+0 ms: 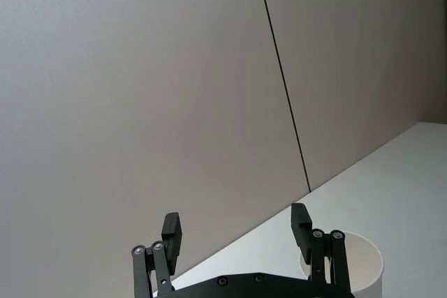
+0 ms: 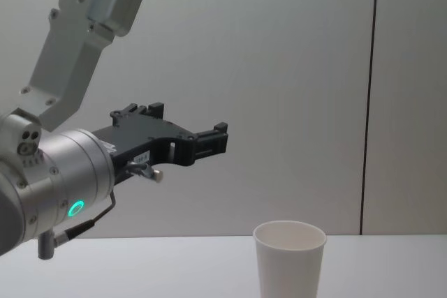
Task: Place the pen into the pen holder.
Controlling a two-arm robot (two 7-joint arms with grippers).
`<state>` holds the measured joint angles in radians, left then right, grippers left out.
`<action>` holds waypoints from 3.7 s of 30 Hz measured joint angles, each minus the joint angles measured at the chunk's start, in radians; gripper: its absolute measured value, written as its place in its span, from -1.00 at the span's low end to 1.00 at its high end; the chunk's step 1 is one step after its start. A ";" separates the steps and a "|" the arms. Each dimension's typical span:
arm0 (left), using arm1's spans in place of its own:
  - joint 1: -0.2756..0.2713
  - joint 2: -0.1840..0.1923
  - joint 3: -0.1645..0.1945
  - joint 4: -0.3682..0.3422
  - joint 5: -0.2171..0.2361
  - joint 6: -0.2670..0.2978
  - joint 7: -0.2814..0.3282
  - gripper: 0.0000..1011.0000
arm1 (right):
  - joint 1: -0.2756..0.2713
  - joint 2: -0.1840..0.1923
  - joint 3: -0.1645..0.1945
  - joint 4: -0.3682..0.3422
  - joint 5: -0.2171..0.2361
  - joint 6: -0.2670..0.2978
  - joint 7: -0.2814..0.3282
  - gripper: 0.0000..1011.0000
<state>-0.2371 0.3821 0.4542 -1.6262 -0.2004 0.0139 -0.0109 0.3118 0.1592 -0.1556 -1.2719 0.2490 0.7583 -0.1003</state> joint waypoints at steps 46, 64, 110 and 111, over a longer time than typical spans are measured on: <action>0.000 0.000 0.000 0.000 0.000 0.000 0.000 0.98 | -0.082 0.015 0.000 -0.156 -0.066 -0.307 0.133 -0.64; 0.000 0.000 0.000 0.000 0.000 0.000 0.000 0.98 | -0.088 -0.004 -0.027 -0.187 -0.083 -0.577 0.234 -0.64; 0.000 0.000 0.000 0.000 0.000 0.000 0.000 0.98 | 0.169 -0.160 -0.099 0.364 -0.057 -1.346 0.450 -0.64; 0.000 0.000 0.000 0.000 0.000 0.000 0.000 0.98 | 0.174 -0.162 -0.099 0.376 -0.055 -1.354 0.453 -0.64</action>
<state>-0.2371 0.3821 0.4542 -1.6262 -0.2004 0.0139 -0.0109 0.4854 -0.0028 -0.2546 -0.8957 0.1938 -0.5953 0.3530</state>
